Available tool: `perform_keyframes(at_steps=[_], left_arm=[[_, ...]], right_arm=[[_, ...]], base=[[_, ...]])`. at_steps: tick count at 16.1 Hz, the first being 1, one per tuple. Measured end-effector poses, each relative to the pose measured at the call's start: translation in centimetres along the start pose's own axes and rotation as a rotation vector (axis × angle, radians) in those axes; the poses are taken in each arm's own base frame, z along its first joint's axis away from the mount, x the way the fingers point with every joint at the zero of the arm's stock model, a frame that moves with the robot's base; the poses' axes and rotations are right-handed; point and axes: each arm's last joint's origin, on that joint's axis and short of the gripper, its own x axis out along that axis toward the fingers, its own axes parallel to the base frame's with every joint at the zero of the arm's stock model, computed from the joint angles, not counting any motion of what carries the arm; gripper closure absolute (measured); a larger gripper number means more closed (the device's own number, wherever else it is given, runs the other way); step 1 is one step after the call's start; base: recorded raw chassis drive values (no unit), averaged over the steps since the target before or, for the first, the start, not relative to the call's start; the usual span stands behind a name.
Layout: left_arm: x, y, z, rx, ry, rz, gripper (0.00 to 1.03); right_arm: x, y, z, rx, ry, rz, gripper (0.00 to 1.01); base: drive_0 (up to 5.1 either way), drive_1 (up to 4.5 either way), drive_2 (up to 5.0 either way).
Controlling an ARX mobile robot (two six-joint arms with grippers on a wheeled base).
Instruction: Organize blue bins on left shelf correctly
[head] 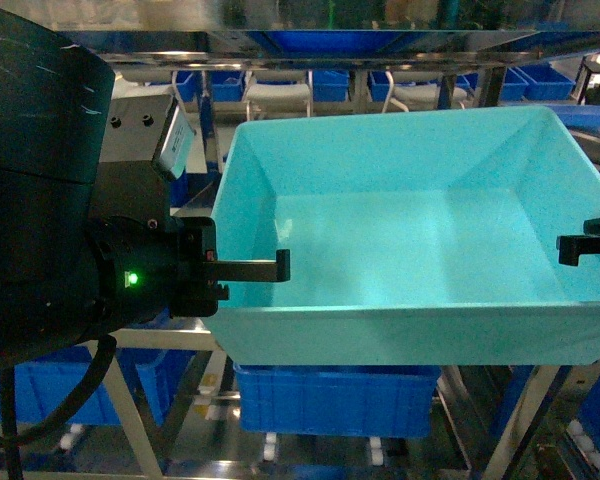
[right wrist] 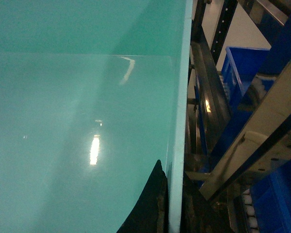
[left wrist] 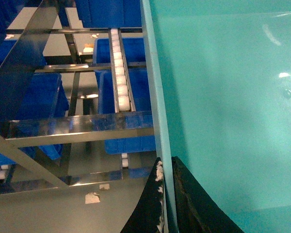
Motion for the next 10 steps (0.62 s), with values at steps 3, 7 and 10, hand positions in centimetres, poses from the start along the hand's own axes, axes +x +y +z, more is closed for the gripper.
perform_keyframes(at_steps=[3,7,10], left_arm=[[0.0,-0.01,0.01,-0.001,0.0,-0.003,1.01],[0.03,0.07,0.02,-0.002,0.001,-0.004,1.01],[0.01,0.01,-0.01,-0.001,0.002,-0.005,1.01]], right_arm=[[-0.01,0.04,0.0,-0.001,-0.002,0.002,0.99],[0.0,0.05,0.02,-0.001,-0.002,0.005,0.99],[0.0,0.05,0.0,0.0,-0.001,0.004,0.99]], base=[[0.1,4.23,-3.9],[0.0,0.93,-0.9],[-1.6,0.85,0.8]])
